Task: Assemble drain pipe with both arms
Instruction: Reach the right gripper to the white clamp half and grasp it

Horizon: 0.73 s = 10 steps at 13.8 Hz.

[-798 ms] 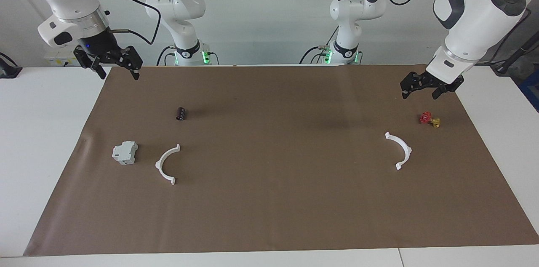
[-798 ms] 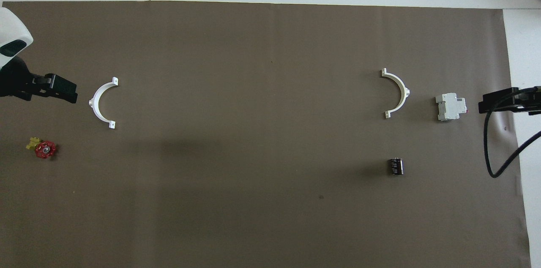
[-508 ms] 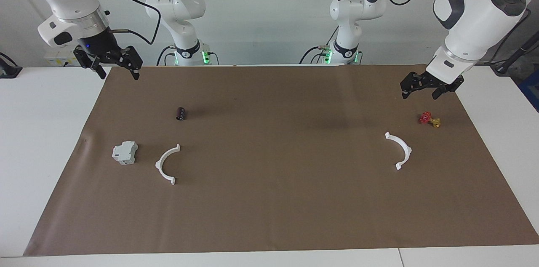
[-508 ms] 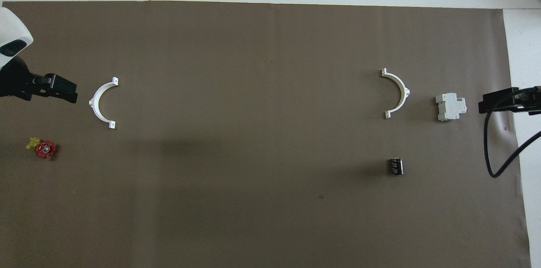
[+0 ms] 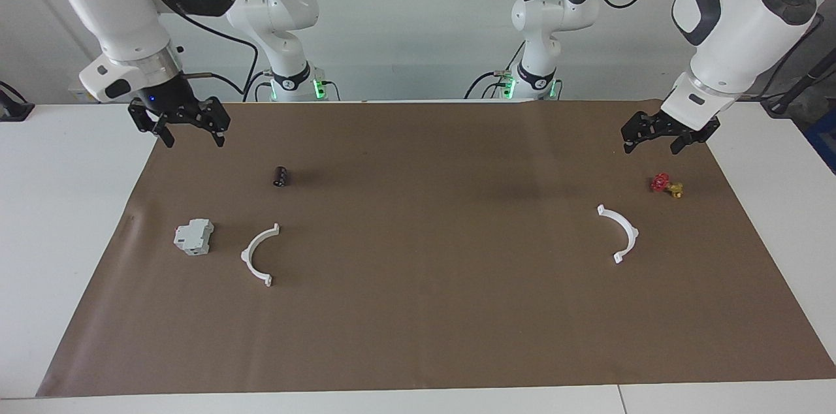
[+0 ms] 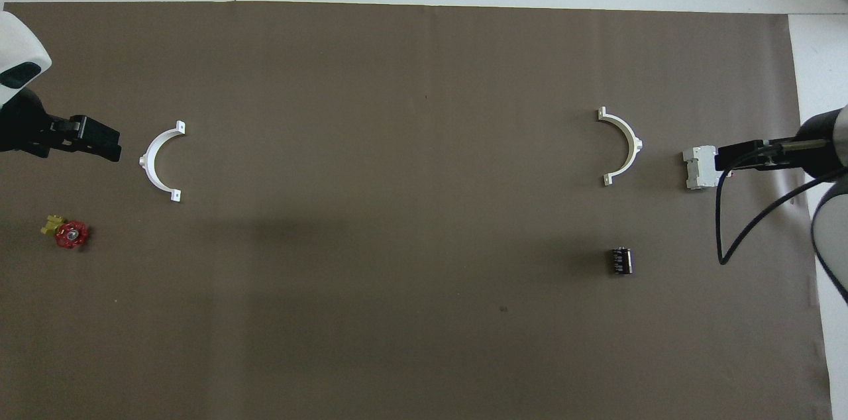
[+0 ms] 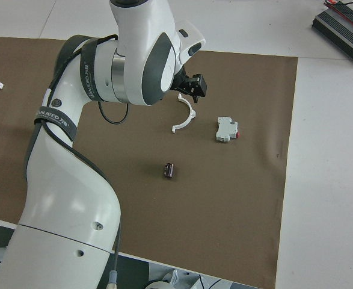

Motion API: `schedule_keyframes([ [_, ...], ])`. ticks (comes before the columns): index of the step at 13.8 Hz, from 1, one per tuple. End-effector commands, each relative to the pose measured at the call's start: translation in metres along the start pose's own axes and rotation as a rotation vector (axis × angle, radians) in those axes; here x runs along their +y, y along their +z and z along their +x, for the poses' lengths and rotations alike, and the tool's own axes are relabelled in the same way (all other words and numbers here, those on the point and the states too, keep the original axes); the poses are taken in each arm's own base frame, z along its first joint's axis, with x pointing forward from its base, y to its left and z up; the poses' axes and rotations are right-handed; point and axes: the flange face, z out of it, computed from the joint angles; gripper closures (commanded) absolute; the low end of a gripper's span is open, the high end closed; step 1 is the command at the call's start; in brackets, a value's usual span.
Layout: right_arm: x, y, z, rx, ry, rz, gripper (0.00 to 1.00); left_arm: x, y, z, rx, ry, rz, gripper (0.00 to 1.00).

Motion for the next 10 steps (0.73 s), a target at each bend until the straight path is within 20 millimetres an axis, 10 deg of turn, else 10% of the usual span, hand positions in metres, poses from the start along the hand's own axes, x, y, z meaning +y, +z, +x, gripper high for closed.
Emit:
schedule_keyframes([
  [1,-0.011,0.068,0.017,0.019,-0.042,0.042,0.0,0.0,-0.002,0.004,0.014,-0.012,-0.012,0.0],
  [5,-0.01,0.173,0.053,0.079,-0.161,0.106,0.0,-0.001,0.005,0.007,0.006,-0.012,-0.013,0.0],
  [10,0.005,0.257,0.065,0.124,-0.247,0.068,0.0,-0.001,0.006,0.009,0.009,-0.012,-0.013,0.0],
])
